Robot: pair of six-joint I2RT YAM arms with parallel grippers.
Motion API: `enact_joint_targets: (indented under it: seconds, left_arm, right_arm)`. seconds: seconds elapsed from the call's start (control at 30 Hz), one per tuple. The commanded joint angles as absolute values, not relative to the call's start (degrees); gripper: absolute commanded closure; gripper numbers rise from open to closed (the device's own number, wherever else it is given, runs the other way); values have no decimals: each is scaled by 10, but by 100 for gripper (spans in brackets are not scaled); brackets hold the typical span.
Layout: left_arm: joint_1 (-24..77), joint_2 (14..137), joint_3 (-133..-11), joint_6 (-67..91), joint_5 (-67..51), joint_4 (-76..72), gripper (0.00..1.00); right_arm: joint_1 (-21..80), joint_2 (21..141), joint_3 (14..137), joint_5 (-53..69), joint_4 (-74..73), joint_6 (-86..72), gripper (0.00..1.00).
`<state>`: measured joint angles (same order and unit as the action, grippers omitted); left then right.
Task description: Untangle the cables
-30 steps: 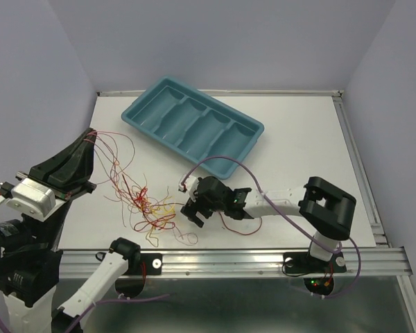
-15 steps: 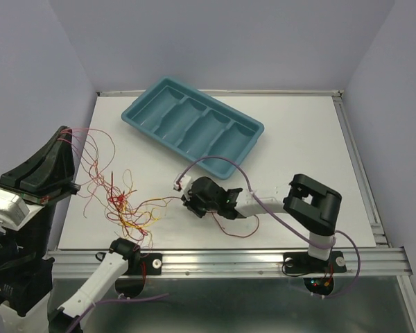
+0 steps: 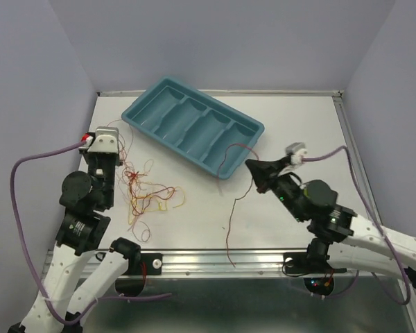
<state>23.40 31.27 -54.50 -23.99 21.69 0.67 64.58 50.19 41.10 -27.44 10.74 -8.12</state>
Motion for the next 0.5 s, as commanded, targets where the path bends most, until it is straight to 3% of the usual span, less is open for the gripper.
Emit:
enact_joint_targets:
  seconds: [0.0,0.17,0.47]
  left_arm:
    - [231,302,-498,-267,286,-77,100]
    - [231,282,-404,-278,267,-93,100]
    - [231,244,-367,-280,149,32,100]
  right_arm:
    - [646,356,375,-412,88,-108,99]
    - [646,293,378,-408,57,-110,100]
    - [647,397,458,-398,37,-96,99]
